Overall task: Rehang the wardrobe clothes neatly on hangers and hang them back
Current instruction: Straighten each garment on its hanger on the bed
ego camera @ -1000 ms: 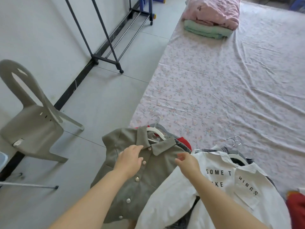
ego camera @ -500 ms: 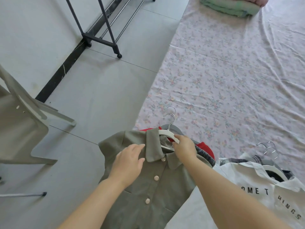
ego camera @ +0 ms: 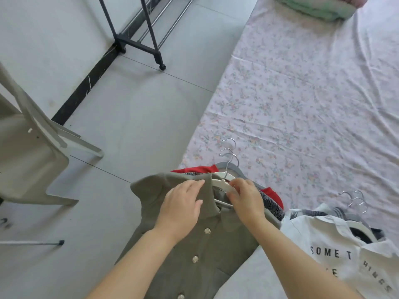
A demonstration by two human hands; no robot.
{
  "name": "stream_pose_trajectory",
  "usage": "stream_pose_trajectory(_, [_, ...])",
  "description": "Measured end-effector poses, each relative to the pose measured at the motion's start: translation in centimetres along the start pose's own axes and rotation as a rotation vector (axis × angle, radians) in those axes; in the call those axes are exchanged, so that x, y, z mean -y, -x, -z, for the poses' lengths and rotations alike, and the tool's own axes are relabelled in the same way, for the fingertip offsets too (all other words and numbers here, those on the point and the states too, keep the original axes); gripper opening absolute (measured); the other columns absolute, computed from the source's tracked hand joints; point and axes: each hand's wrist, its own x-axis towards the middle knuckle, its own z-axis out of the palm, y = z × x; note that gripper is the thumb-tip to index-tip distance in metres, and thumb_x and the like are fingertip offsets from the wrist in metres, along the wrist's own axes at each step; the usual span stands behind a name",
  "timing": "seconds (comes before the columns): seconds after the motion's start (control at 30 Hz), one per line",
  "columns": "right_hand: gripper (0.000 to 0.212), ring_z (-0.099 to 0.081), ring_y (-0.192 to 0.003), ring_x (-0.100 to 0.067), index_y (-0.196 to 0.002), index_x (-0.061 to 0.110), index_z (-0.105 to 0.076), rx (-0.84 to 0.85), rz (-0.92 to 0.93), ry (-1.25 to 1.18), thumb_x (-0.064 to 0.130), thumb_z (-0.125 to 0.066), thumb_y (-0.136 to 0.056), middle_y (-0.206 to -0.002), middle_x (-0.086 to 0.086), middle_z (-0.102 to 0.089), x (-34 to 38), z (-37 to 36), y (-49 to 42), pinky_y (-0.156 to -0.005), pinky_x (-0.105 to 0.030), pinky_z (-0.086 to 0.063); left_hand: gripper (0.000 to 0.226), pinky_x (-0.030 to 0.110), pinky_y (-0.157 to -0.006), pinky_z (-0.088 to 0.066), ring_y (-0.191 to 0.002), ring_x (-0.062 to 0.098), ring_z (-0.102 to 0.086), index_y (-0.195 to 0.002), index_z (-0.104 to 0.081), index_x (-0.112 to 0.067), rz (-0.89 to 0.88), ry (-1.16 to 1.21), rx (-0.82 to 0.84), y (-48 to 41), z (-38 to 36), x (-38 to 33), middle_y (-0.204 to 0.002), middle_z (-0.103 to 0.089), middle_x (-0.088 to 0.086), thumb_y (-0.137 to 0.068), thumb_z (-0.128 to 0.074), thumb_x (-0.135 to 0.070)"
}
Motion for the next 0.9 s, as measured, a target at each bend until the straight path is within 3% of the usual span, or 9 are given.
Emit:
stream_pose_trajectory(0.13, [0.012,-0.057,-0.090,-0.013,-0.094,0.018,-0.063,0.029,0.166,0.038,0.012,-0.060,-0.084,-0.094,0.010,-0.063,2.7,2.9,5.2,-0.067,-0.022,-0.036,0.052,0.026,-0.108,-0.021,-0.131,0.011,-0.032,-0.141,-0.032,-0.022,-0.025,-0.003,-0.038,0.7,3.0,-2.2,-0.141,-0.039,-0.006,-0.092,-0.049,-0.027])
stream_pose_trajectory(0.23, [0.011,-0.055,-0.081,-0.008,-0.089,0.019,-0.062,0.003,0.218,-0.002,0.010,-0.063,-0.083,-0.082,0.018,-0.057,5.2,5.0,8.0,-0.065,-0.018,-0.037,0.059,0.026,-0.112,-0.013,-0.133,0.009,-0.027,-0.144,-0.026,-0.024,-0.049,-0.062,-0.009,2.4,5.1,-3.1,-0.144,-0.034,-0.009,-0.091,-0.050,-0.037])
stream_pose_trajectory(0.37, [0.021,-0.051,-0.070,0.004,-0.079,0.031,-0.056,0.001,0.246,-0.060,0.012,-0.065,-0.080,-0.072,0.022,-0.055,8.4,7.9,11.6,-0.062,-0.009,-0.036,0.057,0.026,-0.113,-0.006,-0.131,0.005,-0.031,-0.142,-0.027,-0.029,-0.026,-0.046,-0.071,6.0,7.6,-3.5,-0.140,-0.040,-0.013,-0.091,-0.049,-0.040])
stream_pose_trajectory(0.53, [0.032,-0.050,-0.074,0.007,-0.073,0.039,-0.049,0.081,0.349,-0.076,0.014,-0.067,-0.077,-0.070,0.022,-0.055,11.2,9.2,16.0,-0.065,-0.010,-0.037,0.044,0.030,-0.100,-0.032,-0.111,0.017,-0.054,-0.131,-0.048,-0.023,-0.002,-0.037,-0.220,11.3,11.2,-4.4,-0.118,-0.061,-0.005,-0.088,-0.057,-0.032])
stream_pose_trajectory(0.7, [0.026,-0.047,-0.088,0.014,-0.075,0.038,-0.056,0.105,0.582,-0.084,0.015,-0.068,-0.077,-0.070,0.024,-0.057,14.0,9.5,19.7,-0.072,-0.004,-0.035,0.035,0.027,-0.096,-0.038,-0.106,0.013,-0.058,-0.121,-0.058,-0.024,0.171,0.054,-0.422,18.3,13.7,-6.1,-0.112,-0.065,-0.009,-0.086,-0.061,-0.024])
stream_pose_trajectory(0.8, [0.021,-0.052,-0.083,0.009,-0.083,0.040,-0.057,0.187,0.762,-0.054,0.020,-0.064,-0.080,-0.077,0.026,-0.059,16.1,9.7,22.1,-0.066,-0.006,-0.036,0.031,0.029,-0.096,-0.039,-0.106,0.009,-0.057,-0.116,-0.061,-0.024,0.321,0.134,-0.574,23.4,15.0,-7.4,-0.111,-0.065,-0.013,-0.085,-0.062,-0.020])
stream_pose_trajectory(0.9, [0.019,-0.053,-0.085,0.000,-0.097,0.038,-0.056,0.214,1.003,0.002,0.026,-0.061,-0.083,-0.087,0.027,-0.055,18.9,9.2,25.1,-0.063,-0.007,-0.033,0.031,0.014,-0.091,-0.036,-0.104,0.008,-0.058,-0.115,-0.063,-0.021,0.469,0.139,-0.743,29.2,16.5,-8.3,-0.111,-0.065,-0.011,-0.084,-0.065,-0.017])
